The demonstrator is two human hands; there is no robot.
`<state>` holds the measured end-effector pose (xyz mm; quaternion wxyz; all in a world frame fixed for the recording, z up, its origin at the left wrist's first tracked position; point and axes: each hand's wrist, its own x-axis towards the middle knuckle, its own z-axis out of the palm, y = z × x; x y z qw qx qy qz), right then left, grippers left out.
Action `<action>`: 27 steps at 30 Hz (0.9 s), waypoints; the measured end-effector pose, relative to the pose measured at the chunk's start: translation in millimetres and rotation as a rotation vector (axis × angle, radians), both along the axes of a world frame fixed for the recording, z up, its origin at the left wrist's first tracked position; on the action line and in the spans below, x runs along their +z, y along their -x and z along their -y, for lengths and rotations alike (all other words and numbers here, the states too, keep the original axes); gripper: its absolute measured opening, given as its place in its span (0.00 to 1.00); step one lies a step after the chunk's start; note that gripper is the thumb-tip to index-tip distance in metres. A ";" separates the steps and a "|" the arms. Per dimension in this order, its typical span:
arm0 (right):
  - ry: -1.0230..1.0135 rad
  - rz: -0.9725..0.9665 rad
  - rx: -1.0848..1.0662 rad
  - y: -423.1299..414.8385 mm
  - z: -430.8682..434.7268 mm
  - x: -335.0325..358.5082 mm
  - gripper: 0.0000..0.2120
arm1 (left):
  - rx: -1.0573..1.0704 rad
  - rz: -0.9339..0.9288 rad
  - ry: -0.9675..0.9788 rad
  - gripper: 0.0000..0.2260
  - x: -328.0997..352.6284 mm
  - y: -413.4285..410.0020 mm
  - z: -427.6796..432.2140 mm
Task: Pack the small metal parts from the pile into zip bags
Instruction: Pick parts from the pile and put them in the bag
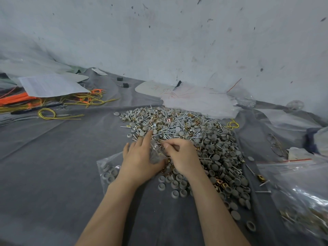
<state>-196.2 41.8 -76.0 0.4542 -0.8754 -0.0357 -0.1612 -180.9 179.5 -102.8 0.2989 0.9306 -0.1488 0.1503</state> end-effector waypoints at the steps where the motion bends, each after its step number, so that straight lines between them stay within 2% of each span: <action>1: -0.012 0.012 -0.025 -0.1 1.2 -0.3 0.09 | 0.001 0.003 0.002 0.43 -0.4 0.1 0.0; 8: -0.210 0.059 -0.163 -0.2 0.2 -1.8 0.06 | 0.003 0.045 0.040 0.41 -0.6 1.3 3.6; 13: -0.227 -0.037 0.082 0.2 -8.8 -1.3 0.10 | -0.002 0.041 0.057 0.39 -0.2 2.3 2.5; 15: -0.210 -0.015 0.079 0.6 -9.4 -1.7 0.12 | 0.013 0.034 0.057 0.39 1.0 2.7 2.4; 19: 0.172 0.133 -0.154 1.4 -4.5 -6.4 0.11 | 0.060 0.026 0.069 0.37 3.4 3.8 3.3; 22: 0.479 0.050 -0.171 1.2 -5.4 -12.8 0.10 | 0.120 0.032 0.118 0.35 4.6 4.9 4.1; 24: 0.599 -0.041 -0.175 1.5 -8.3 -15.8 0.11 | 0.151 0.038 0.160 0.34 5.4 5.3 4.3; 27: 0.654 -0.089 -0.191 0.8 -10.6 -15.6 0.12 | 0.181 0.034 0.194 0.33 6.3 4.7 4.4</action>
